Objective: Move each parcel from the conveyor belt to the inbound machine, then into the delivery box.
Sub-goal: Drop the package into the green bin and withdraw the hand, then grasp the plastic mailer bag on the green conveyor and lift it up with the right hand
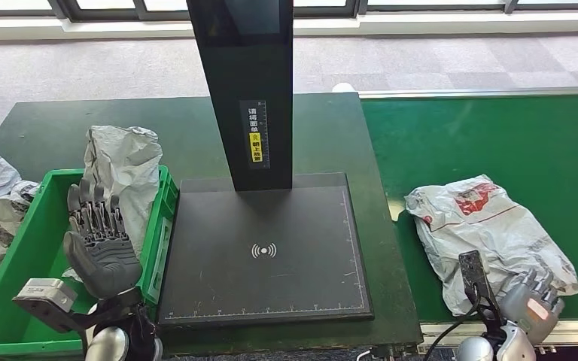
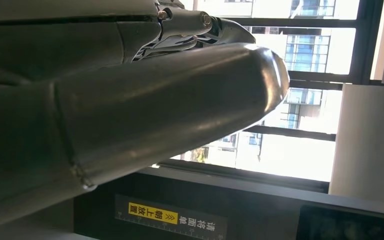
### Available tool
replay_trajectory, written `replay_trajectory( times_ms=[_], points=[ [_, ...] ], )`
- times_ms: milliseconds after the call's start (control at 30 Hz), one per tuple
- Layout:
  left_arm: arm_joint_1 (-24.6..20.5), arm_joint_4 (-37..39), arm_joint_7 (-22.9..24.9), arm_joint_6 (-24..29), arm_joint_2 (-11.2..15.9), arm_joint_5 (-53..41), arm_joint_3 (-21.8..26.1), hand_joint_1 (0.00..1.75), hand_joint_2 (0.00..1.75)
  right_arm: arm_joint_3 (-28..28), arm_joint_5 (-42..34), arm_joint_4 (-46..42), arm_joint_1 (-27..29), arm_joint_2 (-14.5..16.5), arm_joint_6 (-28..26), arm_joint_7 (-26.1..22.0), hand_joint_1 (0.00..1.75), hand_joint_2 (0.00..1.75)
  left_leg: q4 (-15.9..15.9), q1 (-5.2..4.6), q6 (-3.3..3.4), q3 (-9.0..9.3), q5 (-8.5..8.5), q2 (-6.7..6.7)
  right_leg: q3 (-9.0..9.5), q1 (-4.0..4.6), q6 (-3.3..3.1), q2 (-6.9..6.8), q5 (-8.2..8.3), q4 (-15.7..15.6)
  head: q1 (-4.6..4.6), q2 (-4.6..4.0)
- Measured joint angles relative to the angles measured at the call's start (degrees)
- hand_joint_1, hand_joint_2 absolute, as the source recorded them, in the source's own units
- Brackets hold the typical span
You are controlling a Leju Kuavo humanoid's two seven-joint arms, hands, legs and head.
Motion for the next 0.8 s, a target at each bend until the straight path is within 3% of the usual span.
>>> replay_trajectory(
  times_ms=[233,433,667,800],
  points=[
    [-2.55,2.94,-0.02,0.94,0.11,-0.87,-0.76,0.0,0.0,-4.23,1.99,12.54,-6.49,-4.33,-4.67,-1.46,0.0,1.75,0.03,-0.03,0.01,0.06,0.02,0.17,0.01,-0.03,0.06,0.16,0.1,0.0,0.0,0.0],
    [-3.01,4.08,-0.07,1.75,0.2,-1.31,-1.01,0.0,0.0,-5.1,3.64,18.44,-9.6,-5.58,-6.87,-2.37,0.0,1.75,0.02,-0.02,0.01,0.02,0.02,0.19,-0.01,-0.02,0.06,0.18,0.1,0.02,0.0,0.0],
    [-3.73,5.87,-0.51,2.95,0.26,-2.14,-2.18,0.0,0.0,-5.15,7.67,28.23,-18.31,-7.14,-13.69,-3.53,0.0,1.75,0.03,-0.03,0.01,0.05,0.06,0.25,0.02,-0.04,0.11,0.27,0.15,0.03,0.0,0.0],
    [-4.74,7.23,-0.8,3.76,0.52,-2.48,-2.71,0.0,0.0,-5.05,8.6,29.86,-21.82,-7.04,-13.86,-4.42,0.0,1.75,0.03,-0.05,0.01,0.02,0.08,0.21,0.02,-0.07,0.11,0.25,0.16,0.05,0.0,0.0]
  ],
)
